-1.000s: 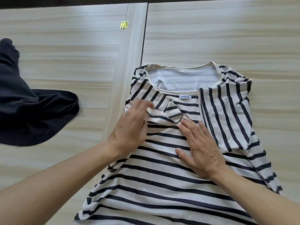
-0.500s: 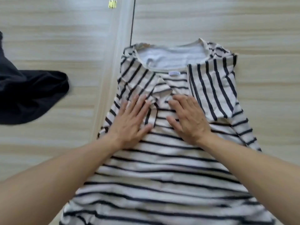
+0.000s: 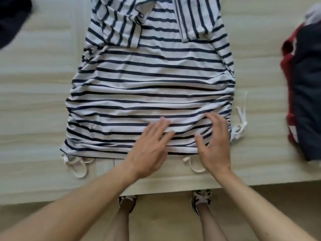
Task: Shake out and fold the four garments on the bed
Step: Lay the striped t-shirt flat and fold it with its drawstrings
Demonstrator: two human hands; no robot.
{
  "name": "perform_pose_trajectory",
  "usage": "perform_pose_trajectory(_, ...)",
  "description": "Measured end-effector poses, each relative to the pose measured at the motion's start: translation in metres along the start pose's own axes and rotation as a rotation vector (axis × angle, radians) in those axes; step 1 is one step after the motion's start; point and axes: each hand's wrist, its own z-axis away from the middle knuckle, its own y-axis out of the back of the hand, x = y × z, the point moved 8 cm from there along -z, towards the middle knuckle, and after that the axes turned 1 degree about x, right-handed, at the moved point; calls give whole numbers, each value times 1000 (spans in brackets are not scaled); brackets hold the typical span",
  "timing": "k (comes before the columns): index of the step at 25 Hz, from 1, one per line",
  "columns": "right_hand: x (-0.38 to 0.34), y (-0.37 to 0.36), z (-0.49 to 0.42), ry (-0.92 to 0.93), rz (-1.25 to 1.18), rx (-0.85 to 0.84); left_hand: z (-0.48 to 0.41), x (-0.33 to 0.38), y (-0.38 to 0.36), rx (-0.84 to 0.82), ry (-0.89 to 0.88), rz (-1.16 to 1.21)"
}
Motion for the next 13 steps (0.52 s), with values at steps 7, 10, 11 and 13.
perform_pose_trajectory(7, 103, 33, 88, -654, -31, 198, -27, 120, -43, -100, -295, -50)
perform_pose_trajectory(10, 95, 29, 46, -399, 168, 86, -33, 131, -78, -276, -222, -124)
perform_pose_trajectory(11, 98, 29, 32, -355, 225, 75, -34, 131, -86, -306, -168, -152)
perform_pose_trajectory(13, 107, 30, 12, -304, 285, 66, -35, 125, -93, -337, -58, -199)
